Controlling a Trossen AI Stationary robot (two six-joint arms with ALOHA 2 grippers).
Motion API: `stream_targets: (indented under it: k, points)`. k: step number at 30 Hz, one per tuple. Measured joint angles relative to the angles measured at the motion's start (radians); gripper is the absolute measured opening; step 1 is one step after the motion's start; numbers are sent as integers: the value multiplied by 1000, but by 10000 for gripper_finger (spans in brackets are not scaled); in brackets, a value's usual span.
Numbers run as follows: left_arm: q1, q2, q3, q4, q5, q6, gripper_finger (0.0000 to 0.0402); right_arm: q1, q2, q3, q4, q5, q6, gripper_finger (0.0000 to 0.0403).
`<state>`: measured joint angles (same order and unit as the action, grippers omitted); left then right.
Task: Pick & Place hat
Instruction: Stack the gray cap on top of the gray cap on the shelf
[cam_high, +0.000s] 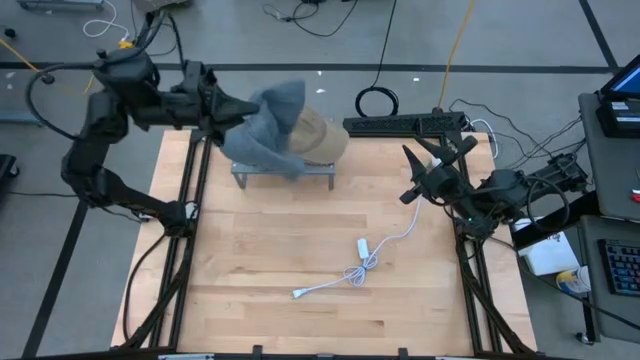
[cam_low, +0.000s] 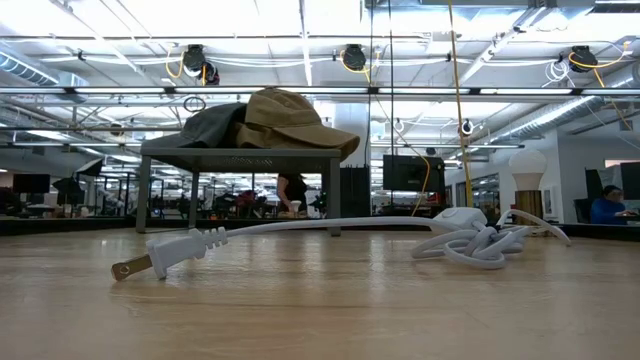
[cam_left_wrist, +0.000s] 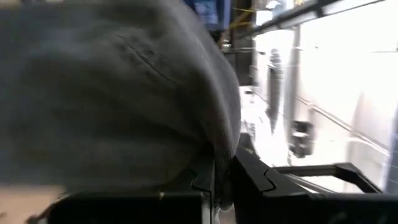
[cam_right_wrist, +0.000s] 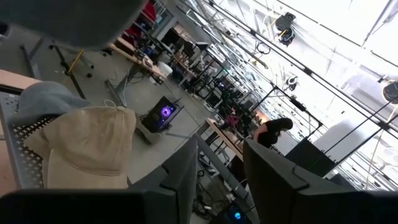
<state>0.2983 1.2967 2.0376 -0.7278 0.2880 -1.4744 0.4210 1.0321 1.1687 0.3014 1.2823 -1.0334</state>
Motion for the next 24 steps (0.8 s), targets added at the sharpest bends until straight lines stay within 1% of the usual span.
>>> stream_targets:
  k: [6, 10, 17, 24]
  points:
    - [63, -1, 94, -216, -5, 44, 24, 0, 0, 0, 0, 0, 0, 125]
    - [118, -1, 106, -321, -6, 82, 24, 0, 0, 0, -1, 0, 13, 123]
    - [248, 5, 106, -515, -16, 251, 24, 0, 0, 0, -68, -3, 179, 119]
    - [383, 22, 106, -634, -104, 402, 24, 0, 1, 0, -189, -3, 282, 116]
